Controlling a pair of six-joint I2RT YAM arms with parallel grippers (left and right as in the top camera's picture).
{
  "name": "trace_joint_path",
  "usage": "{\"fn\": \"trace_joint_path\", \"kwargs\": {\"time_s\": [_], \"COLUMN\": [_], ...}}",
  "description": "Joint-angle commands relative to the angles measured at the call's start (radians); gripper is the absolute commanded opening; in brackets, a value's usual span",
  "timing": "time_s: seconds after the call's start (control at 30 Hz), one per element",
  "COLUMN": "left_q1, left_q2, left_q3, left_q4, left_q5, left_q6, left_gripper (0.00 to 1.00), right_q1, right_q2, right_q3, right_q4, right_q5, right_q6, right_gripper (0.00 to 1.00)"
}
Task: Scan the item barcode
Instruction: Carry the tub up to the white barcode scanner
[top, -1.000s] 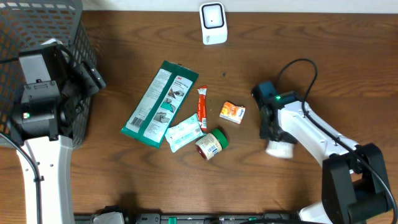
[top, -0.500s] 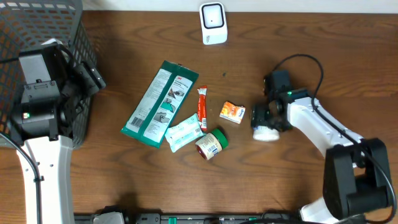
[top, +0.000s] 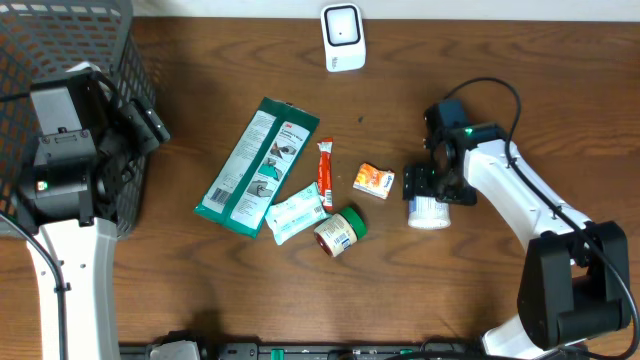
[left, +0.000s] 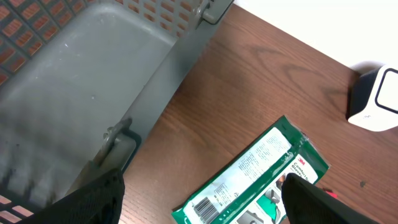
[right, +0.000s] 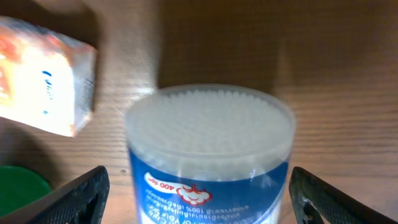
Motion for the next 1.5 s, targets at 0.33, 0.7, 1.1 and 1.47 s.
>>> {"fn": "trace_joint_path", "kwargs": {"time_s": [0.33,0.7,1.1,1.47], "left_q1": [0.008,0.008,0.008,0.008], "left_q2": [-0.002,-0.002,-0.002,-0.002], "left_q3": [0.011,0.011,0.011,0.011], "left_q4": [-0.004,-0.004,-0.004,-0.004], "left_q5": [-0.013,-0.013,-0.013,-0.013], "left_q6": [0.009,0.009,0.009,0.009], "left_gripper": [0.83,0.83,0.83,0.83], "right_q1": [-0.005,-0.007,-0.030,-0.029], "right_q2": [0.003,-0.045,-0.015,0.368], "right_q3": [-0.074,0.087,0.827,1.415], "right_q4": [0.019,-0.095,-0.430,-0.481], "right_q5": [0.005,0.002,-0.215,-0.303], "right_q6": [0.045,-0.009,-0.016,0.058], "right_gripper": [0.87,0.49,0.36,0.33]}}
